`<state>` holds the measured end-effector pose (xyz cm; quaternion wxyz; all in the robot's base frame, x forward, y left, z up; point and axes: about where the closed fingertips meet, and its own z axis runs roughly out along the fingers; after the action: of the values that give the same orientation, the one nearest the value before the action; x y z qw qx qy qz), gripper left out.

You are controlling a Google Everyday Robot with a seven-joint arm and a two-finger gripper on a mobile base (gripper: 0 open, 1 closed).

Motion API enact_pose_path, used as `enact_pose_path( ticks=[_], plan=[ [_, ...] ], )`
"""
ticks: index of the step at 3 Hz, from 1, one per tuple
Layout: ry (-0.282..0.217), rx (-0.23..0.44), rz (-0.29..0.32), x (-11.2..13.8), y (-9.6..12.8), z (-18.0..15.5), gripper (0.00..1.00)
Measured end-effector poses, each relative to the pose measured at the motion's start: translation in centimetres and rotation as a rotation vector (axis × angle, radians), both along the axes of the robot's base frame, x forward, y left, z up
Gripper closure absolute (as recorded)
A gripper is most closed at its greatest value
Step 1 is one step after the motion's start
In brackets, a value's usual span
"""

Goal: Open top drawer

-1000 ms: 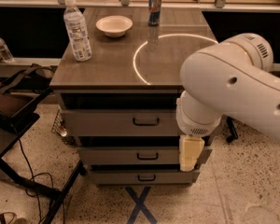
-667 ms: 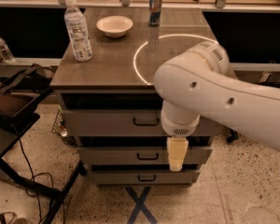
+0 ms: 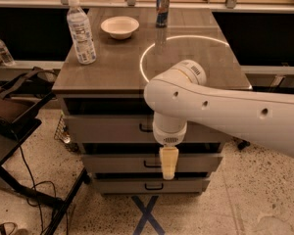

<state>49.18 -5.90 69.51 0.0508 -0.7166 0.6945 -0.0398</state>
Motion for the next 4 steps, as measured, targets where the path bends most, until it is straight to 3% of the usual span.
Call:
enact_pose_path(
  ticks=[2, 3, 4],
  plan=[
    [-0.015, 0.029, 0.063, 1.0, 1.6, -1.5, 0.00],
    [-0.014, 0.053, 0.086, 0.5, 2.7, -2.3, 0.18],
    [0.004, 0.066, 0.096, 0.3, 3.4, -2.9, 0.04]
  ],
)
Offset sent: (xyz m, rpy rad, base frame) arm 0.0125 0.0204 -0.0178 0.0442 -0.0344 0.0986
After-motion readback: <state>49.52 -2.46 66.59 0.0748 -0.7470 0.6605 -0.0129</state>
